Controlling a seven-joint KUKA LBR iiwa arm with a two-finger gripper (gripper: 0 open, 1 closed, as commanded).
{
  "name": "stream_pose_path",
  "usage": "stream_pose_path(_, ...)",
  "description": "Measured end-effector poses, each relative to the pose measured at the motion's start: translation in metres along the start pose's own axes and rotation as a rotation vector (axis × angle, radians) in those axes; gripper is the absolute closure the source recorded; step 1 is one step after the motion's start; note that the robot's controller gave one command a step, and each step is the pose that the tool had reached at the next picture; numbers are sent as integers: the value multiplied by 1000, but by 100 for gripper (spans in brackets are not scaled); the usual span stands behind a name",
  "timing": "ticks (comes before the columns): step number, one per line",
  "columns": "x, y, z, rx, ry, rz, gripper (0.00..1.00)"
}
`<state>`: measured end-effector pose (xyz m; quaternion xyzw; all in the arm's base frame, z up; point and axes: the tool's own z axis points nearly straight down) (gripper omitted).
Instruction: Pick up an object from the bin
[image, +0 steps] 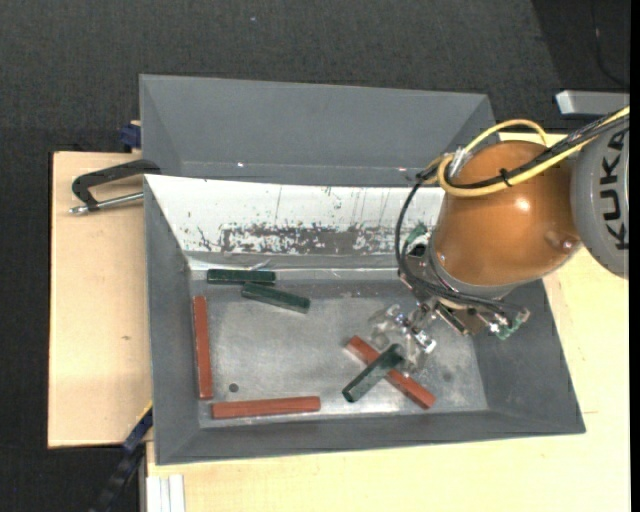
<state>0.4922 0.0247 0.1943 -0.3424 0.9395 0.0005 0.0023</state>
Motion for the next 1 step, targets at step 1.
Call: stream_pose_path(1, -5, -9, -17, -4, 5, -72, 100)
